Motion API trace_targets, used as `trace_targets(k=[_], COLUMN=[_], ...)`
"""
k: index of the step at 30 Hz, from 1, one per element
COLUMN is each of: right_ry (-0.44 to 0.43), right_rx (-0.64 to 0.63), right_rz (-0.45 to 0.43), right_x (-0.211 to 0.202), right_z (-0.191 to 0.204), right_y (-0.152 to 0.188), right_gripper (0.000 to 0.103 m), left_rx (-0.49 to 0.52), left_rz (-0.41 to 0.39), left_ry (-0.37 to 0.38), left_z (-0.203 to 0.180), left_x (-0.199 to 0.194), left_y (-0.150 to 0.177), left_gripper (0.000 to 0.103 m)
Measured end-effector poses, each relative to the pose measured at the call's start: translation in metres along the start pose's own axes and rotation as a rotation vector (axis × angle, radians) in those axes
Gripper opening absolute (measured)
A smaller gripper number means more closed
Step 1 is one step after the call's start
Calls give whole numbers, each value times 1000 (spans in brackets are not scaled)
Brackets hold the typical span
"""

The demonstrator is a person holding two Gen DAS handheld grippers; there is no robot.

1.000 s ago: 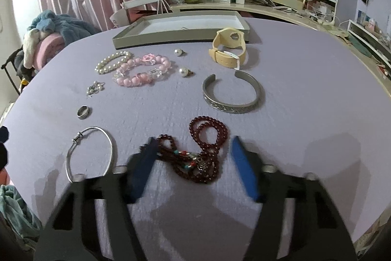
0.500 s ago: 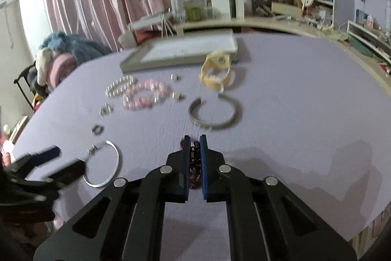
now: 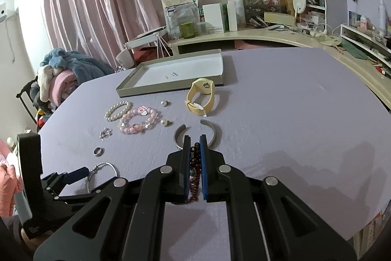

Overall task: Organize jewelry
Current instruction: 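Grasp the thin silver bangle with the left tool while the right tool holds the necklace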

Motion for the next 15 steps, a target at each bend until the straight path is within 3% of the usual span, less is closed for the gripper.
trace_targets(k=[4,15], right_ry=[-11,-47], right_rx=[6,0], right_rz=[-9,-44], right_x=[-2,-12], right_z=[-2,1], right_y=[-8,-36], right_gripper=[8,8], left_rx=[15,1], left_rz=[-3,-24], left_ry=[-30,-24], left_z=[-2,1], left_x=[1,-9], left_y=[0,-9], left_gripper=[69,66])
Point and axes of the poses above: each gripper's, at about its wrist camera, not at the fingertips, and x roughly the way its jaws point, z to its left, y to its underside, the point moved 7 cm from there along x, roughly the way its jaws point, and after that the axes turned 12 degrees about y, right-handed, at the moved point
